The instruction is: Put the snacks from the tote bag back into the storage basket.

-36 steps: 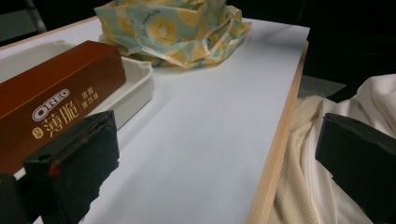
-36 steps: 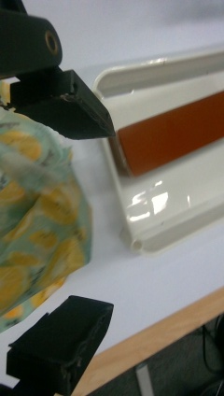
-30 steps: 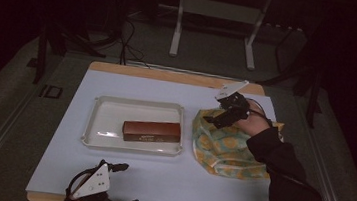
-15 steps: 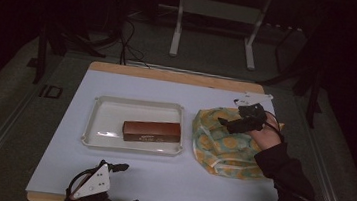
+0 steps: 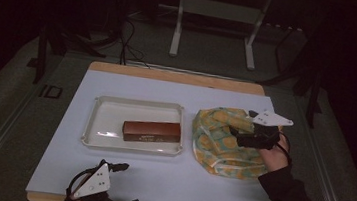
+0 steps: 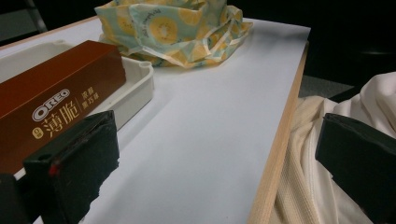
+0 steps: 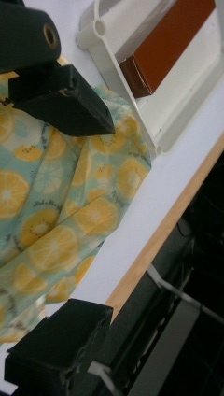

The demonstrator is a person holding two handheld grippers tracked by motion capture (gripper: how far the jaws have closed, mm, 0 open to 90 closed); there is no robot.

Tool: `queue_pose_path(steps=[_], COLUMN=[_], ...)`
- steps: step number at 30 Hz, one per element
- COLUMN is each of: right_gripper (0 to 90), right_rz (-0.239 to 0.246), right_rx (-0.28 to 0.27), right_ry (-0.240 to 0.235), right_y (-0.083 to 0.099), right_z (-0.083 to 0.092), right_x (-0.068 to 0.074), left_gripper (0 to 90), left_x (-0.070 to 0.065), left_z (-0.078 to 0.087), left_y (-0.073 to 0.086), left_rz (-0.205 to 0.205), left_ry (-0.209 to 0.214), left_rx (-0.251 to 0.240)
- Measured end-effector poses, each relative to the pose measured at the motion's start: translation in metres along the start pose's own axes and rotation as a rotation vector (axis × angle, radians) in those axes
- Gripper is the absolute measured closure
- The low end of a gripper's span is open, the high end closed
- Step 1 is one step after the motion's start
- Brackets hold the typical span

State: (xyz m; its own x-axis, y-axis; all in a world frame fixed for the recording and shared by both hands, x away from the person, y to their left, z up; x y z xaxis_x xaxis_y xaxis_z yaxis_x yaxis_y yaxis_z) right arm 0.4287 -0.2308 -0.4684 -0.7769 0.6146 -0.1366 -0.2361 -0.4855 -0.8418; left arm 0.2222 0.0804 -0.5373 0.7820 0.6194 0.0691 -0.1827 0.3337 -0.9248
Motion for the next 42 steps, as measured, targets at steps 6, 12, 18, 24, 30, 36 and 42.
queue_pose_path(steps=[6, 12, 18, 24, 30, 36, 42], right_gripper=[11.5, 11.5, 11.6, 11.6, 13.2, 13.5, 13.6], right_rz=[-0.065, -0.108, -0.136, -0.144, -0.134, -0.153, -0.134], right_rx=[-0.082, -0.127, -0.151, -0.187, -0.15, -0.194, -0.186], right_ry=[0.046, 0.096, 0.108, 0.102, 0.135, 0.121, 0.159], right_y=[0.012, 0.031, 0.046, 0.061, 0.078, 0.081, 0.084], right_z=[0.017, 0.028, 0.035, 0.039, 0.043, 0.053, 0.055], right_x=[0.004, 0.009, 0.013, 0.02, 0.023, 0.024, 0.021], left_gripper=[0.0, 0.0, 0.0, 0.0, 0.0, 0.0, 0.0], left_x=[0.0, 0.0, -0.001, 0.0, -0.002, -0.003, -0.004], left_z=[-0.001, 0.0, 0.0, 0.001, 0.002, 0.002, 0.001], left_y=[0.0, 0.0, 0.0, 0.0, 0.0, 0.001, 0.001], left_rz=[-0.001, -0.001, -0.004, -0.006, -0.011, -0.02, -0.022], left_ry=[0.002, 0.0, 0.002, 0.0, 0.0, 0.006, 0.005], left_rx=[0.003, 0.0, 0.003, 0.003, 0.0, 0.006, 0.008])
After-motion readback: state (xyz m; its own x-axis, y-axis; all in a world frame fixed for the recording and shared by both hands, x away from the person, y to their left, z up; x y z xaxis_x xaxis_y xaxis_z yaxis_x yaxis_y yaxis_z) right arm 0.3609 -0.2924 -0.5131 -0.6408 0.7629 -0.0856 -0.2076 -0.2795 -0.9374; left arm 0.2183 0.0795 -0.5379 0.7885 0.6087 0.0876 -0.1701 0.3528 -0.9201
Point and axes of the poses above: each handheld gripper's, and its own axes: z roughly backward along the jaws, y roughly out of its underside, x roughly to its left, the point moved 10 cm from there along -z, roughly forward along the jaws, and after that the axes turned 10 degrees about -y, right-handed, at the moved point
